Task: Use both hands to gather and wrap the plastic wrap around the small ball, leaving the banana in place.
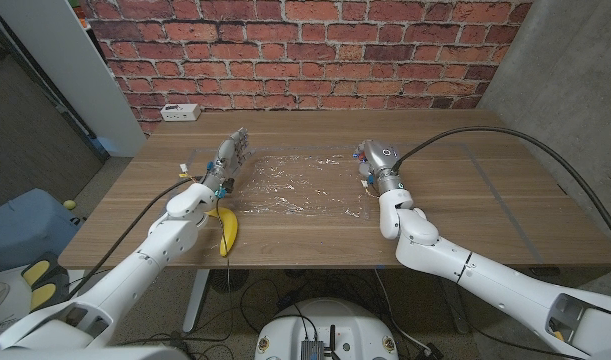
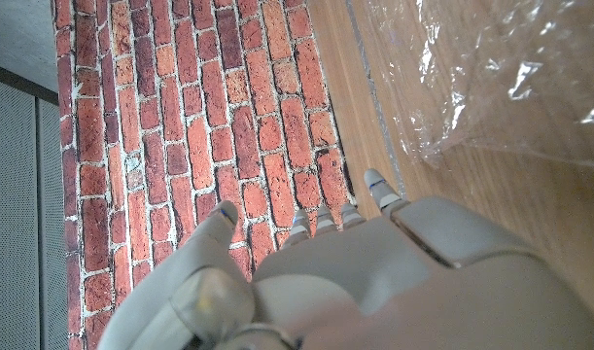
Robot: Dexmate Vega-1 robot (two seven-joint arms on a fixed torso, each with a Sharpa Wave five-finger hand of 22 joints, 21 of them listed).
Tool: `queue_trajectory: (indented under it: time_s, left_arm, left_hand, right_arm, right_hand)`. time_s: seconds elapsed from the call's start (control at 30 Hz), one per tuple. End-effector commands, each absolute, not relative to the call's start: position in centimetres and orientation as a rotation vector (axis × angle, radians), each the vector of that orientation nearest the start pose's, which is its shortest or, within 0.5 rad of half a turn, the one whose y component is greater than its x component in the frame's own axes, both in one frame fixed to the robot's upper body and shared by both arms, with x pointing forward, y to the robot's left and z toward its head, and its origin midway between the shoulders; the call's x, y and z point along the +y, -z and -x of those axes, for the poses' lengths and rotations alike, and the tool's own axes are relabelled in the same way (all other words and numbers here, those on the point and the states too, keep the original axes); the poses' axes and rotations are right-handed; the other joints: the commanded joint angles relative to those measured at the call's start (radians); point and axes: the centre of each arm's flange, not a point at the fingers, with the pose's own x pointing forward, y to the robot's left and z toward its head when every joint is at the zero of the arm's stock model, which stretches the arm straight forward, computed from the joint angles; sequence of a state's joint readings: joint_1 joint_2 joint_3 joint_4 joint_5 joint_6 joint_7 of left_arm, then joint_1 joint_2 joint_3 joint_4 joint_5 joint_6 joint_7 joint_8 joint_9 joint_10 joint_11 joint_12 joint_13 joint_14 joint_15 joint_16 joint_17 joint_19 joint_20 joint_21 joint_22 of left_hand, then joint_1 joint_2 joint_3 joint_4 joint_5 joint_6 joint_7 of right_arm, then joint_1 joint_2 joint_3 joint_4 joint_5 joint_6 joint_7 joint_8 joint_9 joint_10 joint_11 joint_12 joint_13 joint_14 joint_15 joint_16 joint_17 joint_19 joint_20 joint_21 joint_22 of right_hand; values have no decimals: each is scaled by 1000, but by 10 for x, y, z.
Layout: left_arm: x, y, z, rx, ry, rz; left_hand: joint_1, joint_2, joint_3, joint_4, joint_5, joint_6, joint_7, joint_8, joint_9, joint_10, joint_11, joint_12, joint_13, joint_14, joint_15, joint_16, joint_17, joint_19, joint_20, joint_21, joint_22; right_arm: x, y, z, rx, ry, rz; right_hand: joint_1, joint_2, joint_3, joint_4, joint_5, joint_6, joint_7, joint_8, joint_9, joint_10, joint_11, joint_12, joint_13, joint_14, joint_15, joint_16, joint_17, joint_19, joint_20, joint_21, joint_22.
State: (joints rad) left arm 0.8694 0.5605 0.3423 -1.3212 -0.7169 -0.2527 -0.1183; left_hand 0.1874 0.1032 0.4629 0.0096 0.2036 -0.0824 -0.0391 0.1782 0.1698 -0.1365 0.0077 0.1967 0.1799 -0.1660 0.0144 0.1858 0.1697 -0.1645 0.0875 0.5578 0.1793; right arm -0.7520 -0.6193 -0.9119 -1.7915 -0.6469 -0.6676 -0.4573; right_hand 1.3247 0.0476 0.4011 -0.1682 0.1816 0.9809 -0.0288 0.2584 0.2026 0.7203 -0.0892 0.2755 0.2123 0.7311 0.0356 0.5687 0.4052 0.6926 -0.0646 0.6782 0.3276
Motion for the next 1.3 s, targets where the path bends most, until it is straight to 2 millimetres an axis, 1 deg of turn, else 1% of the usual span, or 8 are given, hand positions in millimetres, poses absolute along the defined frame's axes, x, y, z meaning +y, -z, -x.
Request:
queue_trajectory:
  time_s: [0.03, 0.37, 0.57, 0.77, 0.97, 1.17, 1.3]
  left_arm:
    - [312, 36, -642, -570, 255, 57]
    - [313, 38, -641, -572, 258, 60]
    - [315, 40, -639, -573, 257, 61]
    - [318, 43, -638, -575, 256, 66]
    - [320, 44, -637, -574, 254, 68]
    - [321, 46, -637, -573, 256, 69]
    - [323, 47, -637, -572, 253, 72]
  left_hand:
    - [-4, 2, -2, -5, 1, -1, -2, 3, 4, -2, 3, 2, 1, 1, 6, -2, 3, 2, -1, -2, 2]
    - [-4, 2, -2, -5, 1, -1, -2, 3, 4, -2, 3, 2, 1, 1, 5, -3, 3, 2, 0, -5, 2]
    - [-5, 3, -2, -6, 1, -1, -3, 3, 4, -1, 2, 2, 1, 2, 5, -2, 3, 4, 0, -7, 2]
    - [-5, 3, -3, -7, 1, -1, -2, 3, 4, -2, 3, 2, 1, 2, 5, -2, 3, 5, 0, -8, 2]
    - [-5, 3, -3, -7, 1, 0, -2, 3, 4, -1, 1, 2, 1, 2, 5, -3, 3, 5, 0, -10, 2]
    - [-5, 3, -3, -8, 1, -1, -1, 3, 4, -1, 3, 1, 1, 1, 5, -3, 3, 6, 0, -12, 2]
    - [-6, 3, -3, -8, 1, 0, -2, 3, 4, -1, 0, 1, 1, 1, 4, -3, 3, 6, 0, -13, 2]
  right_arm:
    - [-117, 22, -576, -784, 326, 1338]
    - [-95, 20, -571, -859, 226, 1352]
    - [-77, 20, -570, -897, 143, 1369]
    - [-66, 20, -571, -917, 97, 1373]
    - [-54, 25, -573, -914, 26, 1391]
    - [-46, 28, -576, -904, -20, 1401]
    - [-40, 32, -578, -896, -55, 1391]
  right_hand:
    - [132, 125, -2, 3, 4, 12, 3, -3, 6, 8, 2, 2, 4, 142, -275, 2, 6, -12, -151, 14, 5]
    - [137, 125, -5, 5, 4, 15, 1, -6, 7, 11, 1, -1, 5, 147, -275, -1, 9, -20, -151, 29, 11]
    - [139, 124, -7, 5, 4, 15, 2, -8, 7, 11, 1, -3, 6, 150, -275, -3, 10, -24, -151, 36, 14]
    - [140, 124, -8, 5, 4, 15, 3, -11, 8, 11, 1, -4, 6, 151, -275, -5, 11, -28, -151, 43, 16]
    - [142, 124, -9, 6, 4, 15, 2, -13, 8, 12, 3, -6, 7, 151, -275, -7, 12, -32, -150, 50, 18]
    - [143, 124, -11, 7, 4, 15, 2, -15, 9, 12, 1, -7, 7, 152, -275, -9, 13, -35, -150, 56, 21]
    - [144, 124, -11, 7, 4, 15, 4, -16, 9, 12, 3, -8, 8, 153, -275, -10, 14, -37, -150, 61, 22]
